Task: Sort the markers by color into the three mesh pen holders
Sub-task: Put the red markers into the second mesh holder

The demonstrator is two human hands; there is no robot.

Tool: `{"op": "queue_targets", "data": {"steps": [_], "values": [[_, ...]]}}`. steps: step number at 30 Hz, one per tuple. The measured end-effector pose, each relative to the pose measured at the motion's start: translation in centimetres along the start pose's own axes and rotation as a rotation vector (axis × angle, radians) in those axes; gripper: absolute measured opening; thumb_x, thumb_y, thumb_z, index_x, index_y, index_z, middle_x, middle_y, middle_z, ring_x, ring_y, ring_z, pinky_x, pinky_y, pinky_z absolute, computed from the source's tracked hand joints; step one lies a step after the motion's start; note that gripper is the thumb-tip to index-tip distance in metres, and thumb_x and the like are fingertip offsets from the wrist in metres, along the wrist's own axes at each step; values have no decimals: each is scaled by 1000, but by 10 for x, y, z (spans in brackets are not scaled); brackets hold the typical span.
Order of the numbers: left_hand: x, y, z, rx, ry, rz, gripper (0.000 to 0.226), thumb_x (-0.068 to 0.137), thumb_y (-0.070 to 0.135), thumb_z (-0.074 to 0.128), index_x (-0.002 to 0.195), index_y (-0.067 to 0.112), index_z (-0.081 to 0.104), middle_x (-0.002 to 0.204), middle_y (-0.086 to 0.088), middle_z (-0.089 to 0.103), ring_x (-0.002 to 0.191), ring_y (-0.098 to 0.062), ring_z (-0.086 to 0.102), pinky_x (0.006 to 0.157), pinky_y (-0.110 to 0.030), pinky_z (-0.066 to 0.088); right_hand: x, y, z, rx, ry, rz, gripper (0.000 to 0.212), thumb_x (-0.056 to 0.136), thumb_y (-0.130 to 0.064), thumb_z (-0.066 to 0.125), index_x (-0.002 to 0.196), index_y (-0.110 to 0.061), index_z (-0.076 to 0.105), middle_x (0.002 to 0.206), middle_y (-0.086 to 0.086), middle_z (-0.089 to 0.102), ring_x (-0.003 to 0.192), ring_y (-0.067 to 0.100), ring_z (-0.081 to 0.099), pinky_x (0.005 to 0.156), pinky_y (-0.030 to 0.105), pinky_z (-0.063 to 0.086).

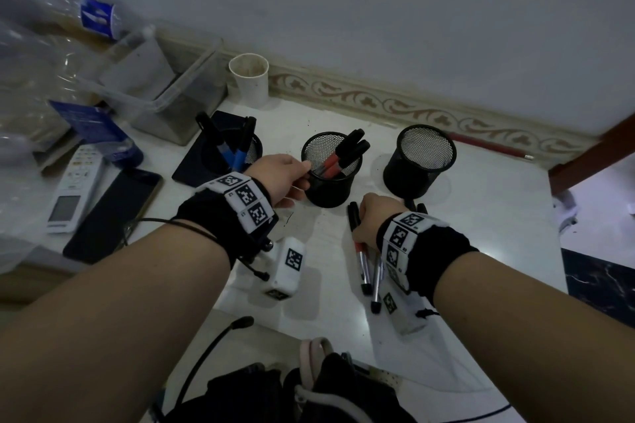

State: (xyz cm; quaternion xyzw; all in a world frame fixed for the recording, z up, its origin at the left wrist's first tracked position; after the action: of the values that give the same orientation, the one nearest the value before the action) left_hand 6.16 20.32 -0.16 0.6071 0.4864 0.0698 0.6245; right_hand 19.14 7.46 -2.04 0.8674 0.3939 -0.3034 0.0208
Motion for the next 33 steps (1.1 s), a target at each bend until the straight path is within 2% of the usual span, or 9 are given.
{"op": "queue_targets", "data": {"steps": [5,9,14,17,21,23,26,28,33], "values": [[-1,3,0,12,7,-6,26,94,28,50,73,14,53,68,-1,58,56,-14,52,51,-23,39,-4,1,-6,99,-37,15,36,75,-30,63,106,-16,53,91,1,57,87,23,59,79,33,52],[-3,7,1,30,7,-15,27,95,28,49,73,14,52,67,-2,57,55,-14,51,51,-22,39,-5,9,-24,247,10,49,46,73,-25,68,116,-17,54,97,5,62,91,24,65,80,35,57],[-5,11,-2,59,29,-28,22,94,26,51,76,14,53,70,-3,59,58,-16,53,53,-24,41,-8,15,-55,444,42,50,17,77,-20,62,92,-12,64,77,6,72,70,20,71,64,32,57],[-5,14,-5,50,54,-33,19,93,27,52,81,13,53,71,-4,60,58,-17,53,54,-24,42,-11,16,-69,517,78,38,14,74,-18,61,87,-15,62,80,7,75,74,20,73,67,35,58],[-4,17,-9,35,80,-38,19,94,27,51,81,13,51,71,-5,59,58,-19,54,53,-24,41,-20,14,-84,558,112,5,3,75,-14,63,75,-16,61,70,4,69,60,18,65,67,36,57],[-4,20,-9,31,92,-37,16,94,25,52,82,13,51,70,-6,59,57,-18,53,51,-24,41,-24,14,-91,551,126,-5,5,78,-14,64,77,-15,59,69,5,66,60,19,62,68,37,57],[-4,22,-8,44,100,-38,16,93,24,53,84,12,52,70,-7,58,56,-18,53,51,-23,42,-31,13,-107,512,167,-18,15,79,-18,64,89,-8,61,86,15,72,79,30,70,74,44,60],[-3,23,-8,61,106,-37,18,93,26,54,81,12,53,70,-6,59,56,-18,54,51,-24,43,-33,15,-117,528,187,-15,20,79,-19,66,94,-6,62,87,17,72,83,32,70,73,44,60],[-2,22,-7,66,117,-40,18,92,23,56,79,10,53,68,-8,60,54,-18,54,49,-23,43,-33,24,-131,617,193,11,30,78,-21,69,103,-8,59,77,9,69,73,23,68,54,29,56]]}}
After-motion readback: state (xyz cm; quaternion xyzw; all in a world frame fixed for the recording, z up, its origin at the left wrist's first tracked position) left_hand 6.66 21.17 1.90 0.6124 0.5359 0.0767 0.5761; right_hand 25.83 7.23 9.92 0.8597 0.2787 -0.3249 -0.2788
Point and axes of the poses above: each hand's wrist, its own x-axis towards the middle knuckle, its own z-axis out of the palm, y = z × x, the point moved 8 cm from there along x, towards the middle knuckle
